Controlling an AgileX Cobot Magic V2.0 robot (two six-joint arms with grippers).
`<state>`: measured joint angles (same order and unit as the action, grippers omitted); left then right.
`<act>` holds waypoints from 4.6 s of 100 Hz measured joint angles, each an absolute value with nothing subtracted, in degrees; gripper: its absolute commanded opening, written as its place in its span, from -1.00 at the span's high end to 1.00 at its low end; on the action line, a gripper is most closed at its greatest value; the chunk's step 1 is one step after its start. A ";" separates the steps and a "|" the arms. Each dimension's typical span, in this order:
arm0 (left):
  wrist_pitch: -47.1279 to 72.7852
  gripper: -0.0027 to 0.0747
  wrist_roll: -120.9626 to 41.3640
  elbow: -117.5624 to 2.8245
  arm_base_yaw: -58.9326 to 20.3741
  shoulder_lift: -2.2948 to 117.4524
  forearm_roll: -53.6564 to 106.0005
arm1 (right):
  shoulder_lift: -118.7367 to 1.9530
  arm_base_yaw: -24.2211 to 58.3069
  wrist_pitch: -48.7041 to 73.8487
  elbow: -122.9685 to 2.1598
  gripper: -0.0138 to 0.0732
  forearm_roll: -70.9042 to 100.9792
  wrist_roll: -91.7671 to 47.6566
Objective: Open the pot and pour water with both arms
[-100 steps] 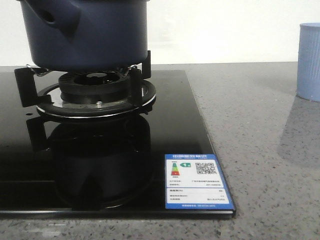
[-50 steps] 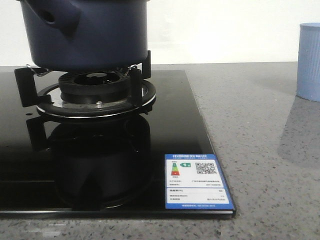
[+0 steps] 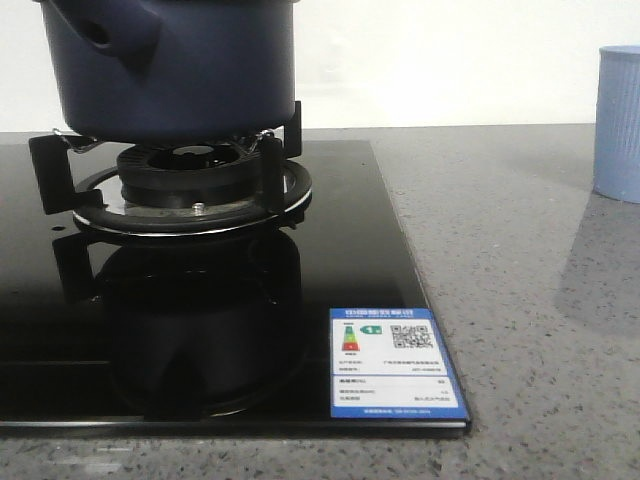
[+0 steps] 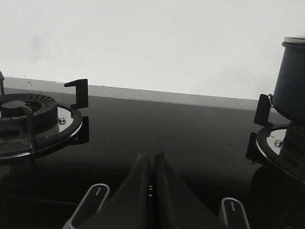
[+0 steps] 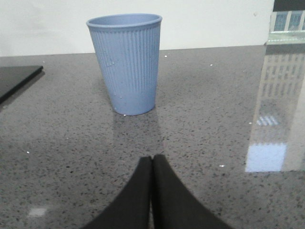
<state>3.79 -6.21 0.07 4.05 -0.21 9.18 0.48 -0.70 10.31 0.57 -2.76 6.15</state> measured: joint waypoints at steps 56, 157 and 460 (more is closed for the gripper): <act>2.23 0.98 -6.21 0.07 4.05 -0.21 43.51 | 0.48 -0.70 6.04 0.57 0.83 24.13 6.15; 20.16 0.61 -35.44 -37.73 -14.64 35.58 41.00 | -32.04 7.06 31.63 -36.76 0.20 16.79 -11.24; 5.86 0.09 -38.15 -61.83 -18.59 65.39 42.31 | -54.23 7.43 -10.61 -21.70 -0.53 13.61 -11.59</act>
<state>5.86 -38.15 -61.83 -18.59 65.39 42.31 -54.23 7.43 -10.61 -21.70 13.61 -11.59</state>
